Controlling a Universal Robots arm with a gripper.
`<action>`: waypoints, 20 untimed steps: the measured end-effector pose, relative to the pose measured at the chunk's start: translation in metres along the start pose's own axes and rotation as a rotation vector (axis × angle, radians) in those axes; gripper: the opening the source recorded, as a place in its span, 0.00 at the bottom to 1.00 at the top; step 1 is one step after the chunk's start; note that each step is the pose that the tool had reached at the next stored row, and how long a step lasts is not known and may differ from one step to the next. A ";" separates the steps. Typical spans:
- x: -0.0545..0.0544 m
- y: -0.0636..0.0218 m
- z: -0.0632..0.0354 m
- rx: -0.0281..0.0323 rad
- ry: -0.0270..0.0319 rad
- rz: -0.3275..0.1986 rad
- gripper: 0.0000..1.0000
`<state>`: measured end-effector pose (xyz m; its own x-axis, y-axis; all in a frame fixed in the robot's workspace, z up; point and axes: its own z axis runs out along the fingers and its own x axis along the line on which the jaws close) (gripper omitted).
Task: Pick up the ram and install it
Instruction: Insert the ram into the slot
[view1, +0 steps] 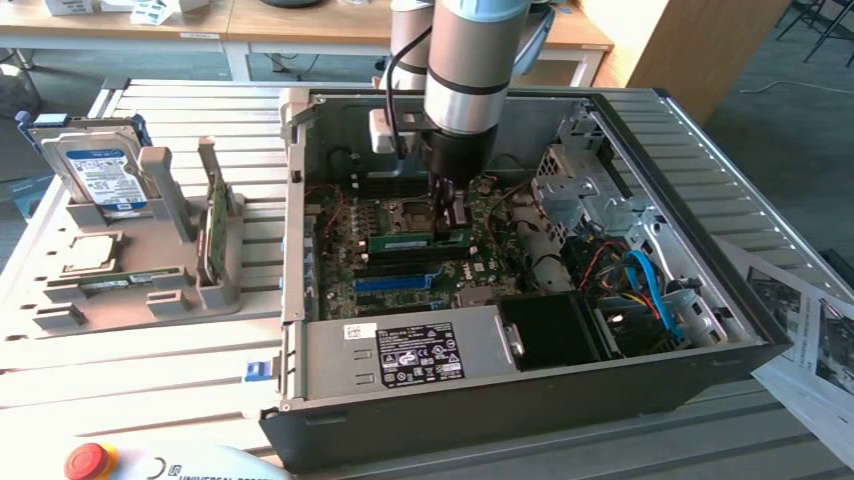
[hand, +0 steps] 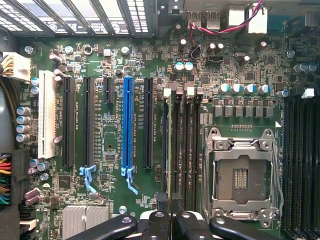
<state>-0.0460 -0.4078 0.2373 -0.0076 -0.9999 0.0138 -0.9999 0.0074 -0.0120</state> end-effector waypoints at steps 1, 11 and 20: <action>0.000 -0.0002 0.0000 0.0000 0.0001 0.000 0.12; 0.001 -0.0011 0.0005 0.0000 -0.0002 0.000 0.12; 0.002 -0.0011 0.0031 -0.0001 0.0002 0.000 0.12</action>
<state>-0.0449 -0.4096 0.2342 -0.0077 -0.9999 0.0140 -0.9999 0.0075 -0.0119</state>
